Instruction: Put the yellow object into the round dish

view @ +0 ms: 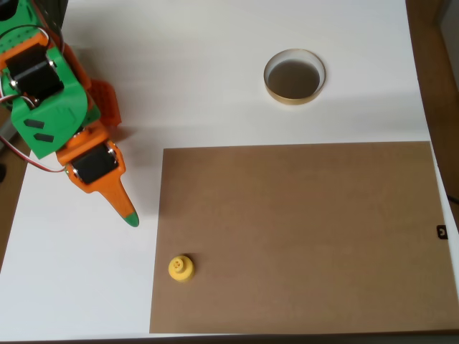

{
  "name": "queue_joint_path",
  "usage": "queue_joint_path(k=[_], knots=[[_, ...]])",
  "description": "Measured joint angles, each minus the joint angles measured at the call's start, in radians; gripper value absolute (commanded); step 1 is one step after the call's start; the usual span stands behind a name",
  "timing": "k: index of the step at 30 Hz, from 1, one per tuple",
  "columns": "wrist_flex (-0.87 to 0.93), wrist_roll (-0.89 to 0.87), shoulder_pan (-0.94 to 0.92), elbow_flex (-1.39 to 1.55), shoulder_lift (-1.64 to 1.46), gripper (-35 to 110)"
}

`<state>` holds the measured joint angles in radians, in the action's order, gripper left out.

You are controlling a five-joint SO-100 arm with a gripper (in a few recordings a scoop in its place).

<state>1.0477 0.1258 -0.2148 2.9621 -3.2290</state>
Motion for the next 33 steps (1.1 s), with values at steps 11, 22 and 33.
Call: queue_joint_path(k=[11, 22, 33], knots=[[0.000, 0.000, -0.017, 0.000, 0.000, 0], [0.000, 0.000, -0.017, 0.000, 0.000, 1], [0.000, 0.000, -0.017, 0.000, 0.000, 0]])
